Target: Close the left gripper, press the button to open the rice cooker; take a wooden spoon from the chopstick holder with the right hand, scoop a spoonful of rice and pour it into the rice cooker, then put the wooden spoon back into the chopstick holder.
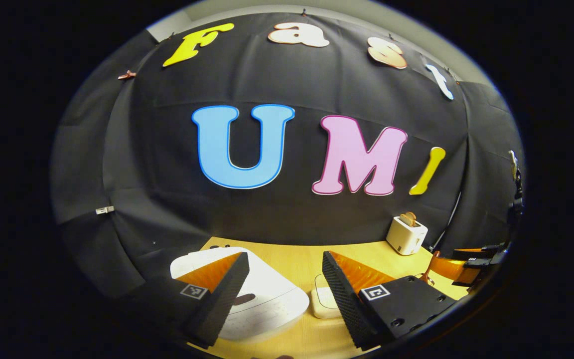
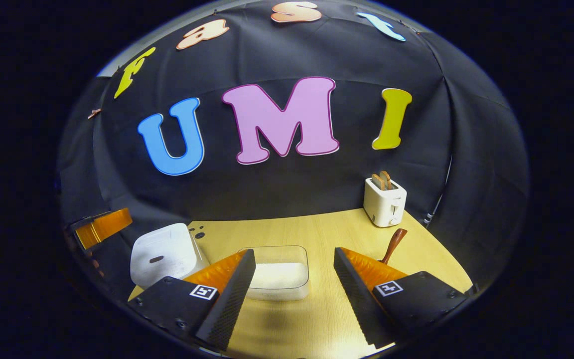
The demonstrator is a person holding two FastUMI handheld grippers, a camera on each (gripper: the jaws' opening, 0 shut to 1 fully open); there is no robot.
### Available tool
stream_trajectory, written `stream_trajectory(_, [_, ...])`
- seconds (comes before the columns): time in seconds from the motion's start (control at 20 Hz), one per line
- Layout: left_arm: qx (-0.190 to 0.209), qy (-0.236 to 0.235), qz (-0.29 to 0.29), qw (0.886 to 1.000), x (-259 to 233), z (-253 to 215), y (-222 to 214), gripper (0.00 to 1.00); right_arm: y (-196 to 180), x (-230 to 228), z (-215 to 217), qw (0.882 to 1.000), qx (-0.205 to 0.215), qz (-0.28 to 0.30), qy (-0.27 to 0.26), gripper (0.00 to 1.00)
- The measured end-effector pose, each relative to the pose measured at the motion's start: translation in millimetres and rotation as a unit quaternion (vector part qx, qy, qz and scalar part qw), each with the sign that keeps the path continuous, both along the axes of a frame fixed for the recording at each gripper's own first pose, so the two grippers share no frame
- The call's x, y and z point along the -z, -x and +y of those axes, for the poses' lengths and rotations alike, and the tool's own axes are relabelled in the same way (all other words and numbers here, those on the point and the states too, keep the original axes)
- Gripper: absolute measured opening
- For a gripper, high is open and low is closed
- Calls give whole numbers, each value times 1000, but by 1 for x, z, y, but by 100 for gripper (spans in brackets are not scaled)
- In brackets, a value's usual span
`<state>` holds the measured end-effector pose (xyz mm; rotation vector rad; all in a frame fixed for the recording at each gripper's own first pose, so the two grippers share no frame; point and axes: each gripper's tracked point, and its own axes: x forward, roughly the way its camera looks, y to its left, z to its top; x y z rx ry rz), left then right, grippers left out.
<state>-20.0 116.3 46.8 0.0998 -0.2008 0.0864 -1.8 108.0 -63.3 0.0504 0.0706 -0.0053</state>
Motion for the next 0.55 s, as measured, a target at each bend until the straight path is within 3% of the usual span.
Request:
stream_trajectory(0.25, [46, -15, -13, 999, 13, -27, 11, 96, 17, 4, 16, 1000, 0, -14, 14, 98])
stream_trajectory(0.45, [101, 11, -81, 992, -4, -47, 33, 95, 21, 6, 36, 999, -17, -26, 22, 98])
stream_trajectory(0.55, [105, 8, -114, 988, -12, -45, 37, 95, 20, 2, 40, 999, -18, -39, 21, 98])
